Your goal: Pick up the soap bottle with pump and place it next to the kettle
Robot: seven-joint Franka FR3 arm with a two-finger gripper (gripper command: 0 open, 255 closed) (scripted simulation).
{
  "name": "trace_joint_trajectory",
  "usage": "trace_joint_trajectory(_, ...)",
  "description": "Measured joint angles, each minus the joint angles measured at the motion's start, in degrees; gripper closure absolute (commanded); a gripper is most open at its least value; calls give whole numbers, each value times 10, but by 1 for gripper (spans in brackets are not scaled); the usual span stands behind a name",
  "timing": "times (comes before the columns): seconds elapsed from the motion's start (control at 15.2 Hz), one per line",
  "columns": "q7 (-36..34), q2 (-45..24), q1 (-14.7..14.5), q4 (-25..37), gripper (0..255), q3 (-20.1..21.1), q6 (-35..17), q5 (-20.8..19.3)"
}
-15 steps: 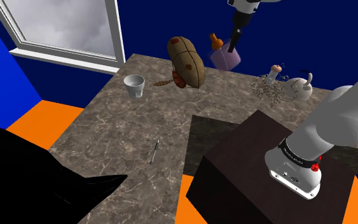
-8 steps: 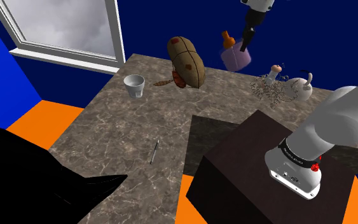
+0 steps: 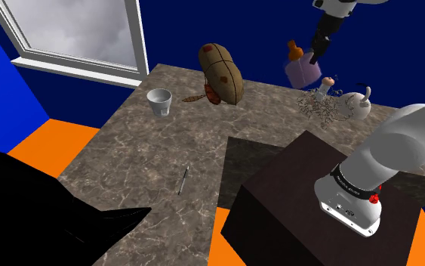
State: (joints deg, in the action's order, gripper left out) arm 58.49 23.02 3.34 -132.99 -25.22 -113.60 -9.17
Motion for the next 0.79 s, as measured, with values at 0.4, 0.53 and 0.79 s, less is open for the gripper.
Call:
trace_joint_trajectory(0.4,71,49,46,-28,255,-51,12,-40)
trace_joint_trajectory(0.53,97,54,57,-26,255,-70,16,-50)
trace_joint_trajectory(0.79,146,69,82,-24,255,-105,26,-72)
